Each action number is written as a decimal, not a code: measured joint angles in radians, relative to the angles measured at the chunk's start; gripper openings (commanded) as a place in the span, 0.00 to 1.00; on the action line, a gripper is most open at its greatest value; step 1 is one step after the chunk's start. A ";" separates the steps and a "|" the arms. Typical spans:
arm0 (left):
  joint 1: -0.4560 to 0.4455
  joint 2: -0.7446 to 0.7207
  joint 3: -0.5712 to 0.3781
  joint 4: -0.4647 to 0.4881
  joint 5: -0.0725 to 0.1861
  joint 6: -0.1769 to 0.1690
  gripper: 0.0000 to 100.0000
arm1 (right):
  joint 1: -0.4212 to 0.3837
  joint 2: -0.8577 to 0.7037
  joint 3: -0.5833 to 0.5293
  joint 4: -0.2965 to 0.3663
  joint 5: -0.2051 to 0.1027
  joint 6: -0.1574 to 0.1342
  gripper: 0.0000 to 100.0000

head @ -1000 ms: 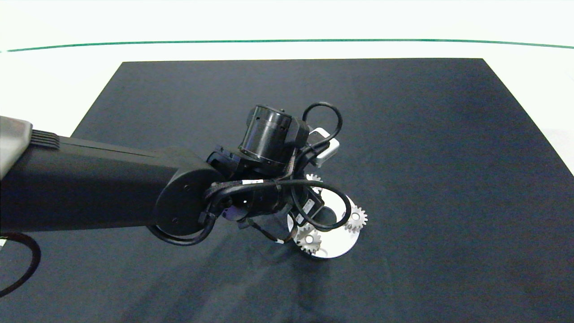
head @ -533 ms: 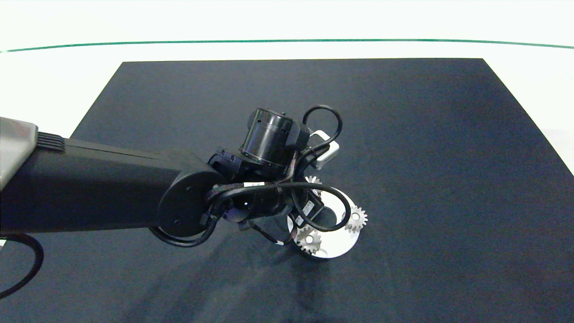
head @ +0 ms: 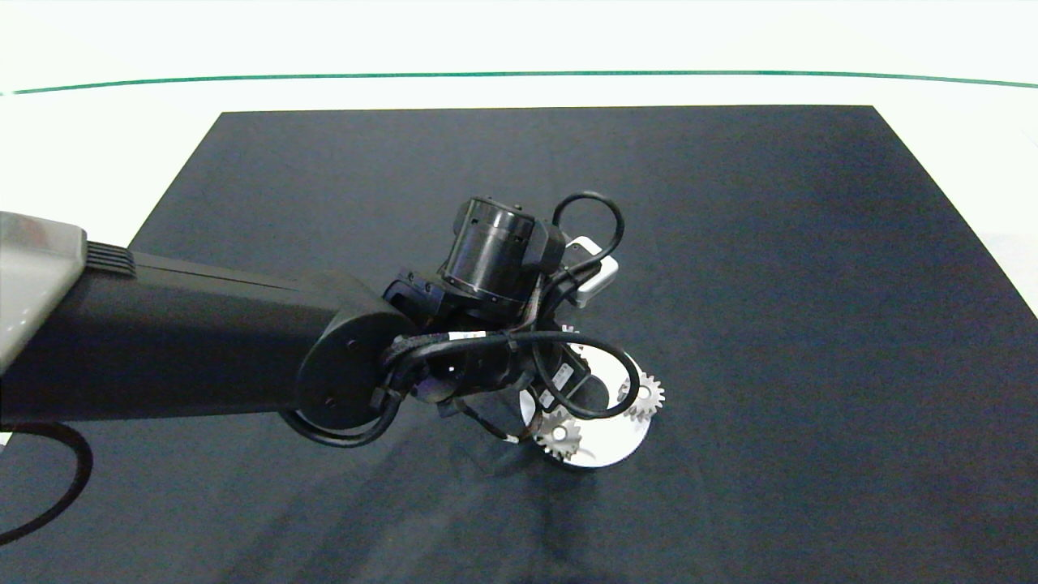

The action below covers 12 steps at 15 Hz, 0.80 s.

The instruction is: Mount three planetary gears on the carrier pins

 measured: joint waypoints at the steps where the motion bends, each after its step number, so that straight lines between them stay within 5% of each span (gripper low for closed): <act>1: 0.000 0.003 0.000 -0.014 0.000 0.000 1.00 | 0.000 0.000 0.000 0.000 0.000 0.000 1.00; 8: 0.027 -0.063 0.022 0.019 0.001 0.005 1.00 | 0.002 0.001 0.003 0.000 0.000 0.000 1.00; 12: 0.051 -0.255 0.039 0.277 0.001 0.000 1.00 | 0.011 0.011 0.006 0.000 0.000 0.000 1.00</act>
